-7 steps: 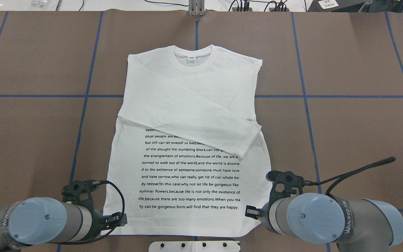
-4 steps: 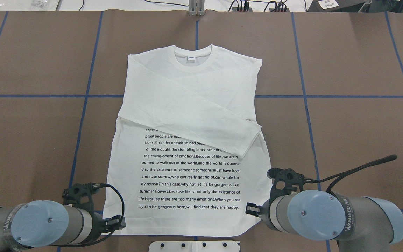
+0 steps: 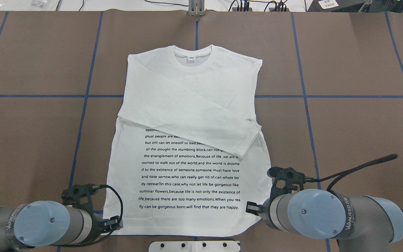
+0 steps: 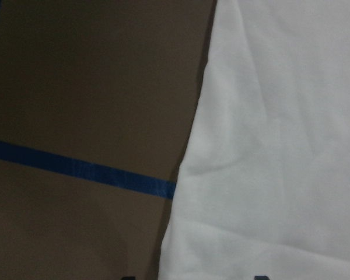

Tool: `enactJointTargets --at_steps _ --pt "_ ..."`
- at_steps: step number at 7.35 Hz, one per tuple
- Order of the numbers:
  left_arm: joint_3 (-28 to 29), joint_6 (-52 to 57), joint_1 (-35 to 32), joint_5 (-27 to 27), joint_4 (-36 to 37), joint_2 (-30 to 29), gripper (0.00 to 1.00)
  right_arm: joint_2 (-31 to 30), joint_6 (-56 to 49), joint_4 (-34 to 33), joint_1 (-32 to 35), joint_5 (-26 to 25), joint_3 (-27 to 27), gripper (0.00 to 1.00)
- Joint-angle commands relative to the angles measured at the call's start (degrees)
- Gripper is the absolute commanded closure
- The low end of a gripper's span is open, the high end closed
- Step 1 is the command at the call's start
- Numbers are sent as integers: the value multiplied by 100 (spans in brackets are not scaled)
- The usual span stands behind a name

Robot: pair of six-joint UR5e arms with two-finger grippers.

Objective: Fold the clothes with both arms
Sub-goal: 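Lift the hem with both grippers and fold it toward the collar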

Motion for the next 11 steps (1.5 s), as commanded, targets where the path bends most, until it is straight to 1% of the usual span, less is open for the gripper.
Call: enactJointTargets --at_steps 1,5,6,7,8,9,10,11 --pt "20 -20 5 -1 -2 -32 45 0 -4 -7 31 3 0 100" --pt "-15 -20 -4 -1 6 -32 63 -18 -4 -7 110 39 9 100" --pt "-33 -20 -4 -1 6 -24 75 -18 -4 -7 110 47 9 100" --pt "-50 -11 -4 7 -2 11 94 -18 -4 -7 101 47 9 100" --pt "-85 -2 -13 7 6 3 100 0 -4 -7 110 47 9 100" --pt "-207 -2 -47 -19 24 12 100 0 -13 10 145 56 17 100" --pt "-496 -2 -83 -63 207 29 100 0 -47 19 189 100 130 100" --pt "-794 24 -83 -176 487 29 100 -26 -100 37 363 318 279 100"
